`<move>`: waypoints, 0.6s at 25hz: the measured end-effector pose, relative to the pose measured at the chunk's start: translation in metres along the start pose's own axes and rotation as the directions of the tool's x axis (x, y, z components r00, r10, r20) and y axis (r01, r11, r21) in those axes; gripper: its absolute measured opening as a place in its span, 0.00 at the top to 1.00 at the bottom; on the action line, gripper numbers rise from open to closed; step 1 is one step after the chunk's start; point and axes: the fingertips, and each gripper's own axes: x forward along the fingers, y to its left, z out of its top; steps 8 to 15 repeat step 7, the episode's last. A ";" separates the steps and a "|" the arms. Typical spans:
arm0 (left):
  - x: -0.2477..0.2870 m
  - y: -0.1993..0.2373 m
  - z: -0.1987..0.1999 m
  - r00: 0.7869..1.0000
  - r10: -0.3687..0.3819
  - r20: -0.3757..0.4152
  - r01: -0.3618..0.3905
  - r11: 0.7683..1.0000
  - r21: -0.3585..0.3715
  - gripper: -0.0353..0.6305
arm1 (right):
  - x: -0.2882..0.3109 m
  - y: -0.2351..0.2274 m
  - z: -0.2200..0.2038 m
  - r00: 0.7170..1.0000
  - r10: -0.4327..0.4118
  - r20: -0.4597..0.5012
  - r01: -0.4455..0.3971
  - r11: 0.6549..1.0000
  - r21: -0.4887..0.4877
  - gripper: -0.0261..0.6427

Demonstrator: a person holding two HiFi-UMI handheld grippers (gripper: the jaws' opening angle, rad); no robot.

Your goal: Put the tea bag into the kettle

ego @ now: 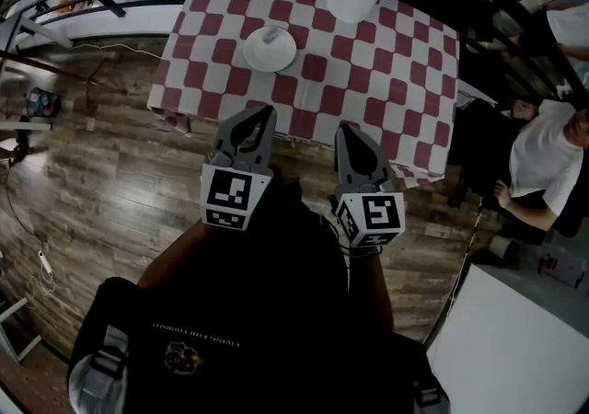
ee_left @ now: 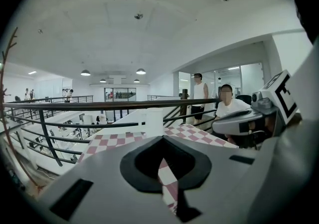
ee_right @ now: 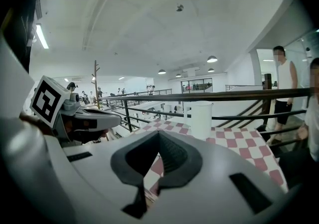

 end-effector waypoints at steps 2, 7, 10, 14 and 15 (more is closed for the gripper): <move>0.003 -0.004 -0.001 1.000 0.004 -0.005 -0.004 1.000 -0.007 0.94 | -0.003 -0.004 0.001 1.000 0.003 0.001 -0.003 1.000 -0.005 0.94; 0.008 -0.015 -0.002 1.000 0.005 -0.013 -0.005 1.000 -0.011 0.94 | -0.008 -0.016 0.005 1.000 -0.001 0.006 0.001 1.000 -0.013 0.94; 0.008 -0.015 -0.002 1.000 0.005 -0.013 -0.005 1.000 -0.011 0.94 | -0.008 -0.016 0.005 1.000 -0.001 0.006 0.001 1.000 -0.013 0.94; 0.008 -0.015 -0.002 1.000 0.005 -0.013 -0.005 1.000 -0.011 0.94 | -0.008 -0.016 0.005 1.000 -0.001 0.006 0.001 1.000 -0.013 0.94; 0.008 -0.015 -0.002 1.000 0.005 -0.013 -0.005 1.000 -0.011 0.94 | -0.008 -0.016 0.005 1.000 -0.001 0.006 0.001 1.000 -0.013 0.94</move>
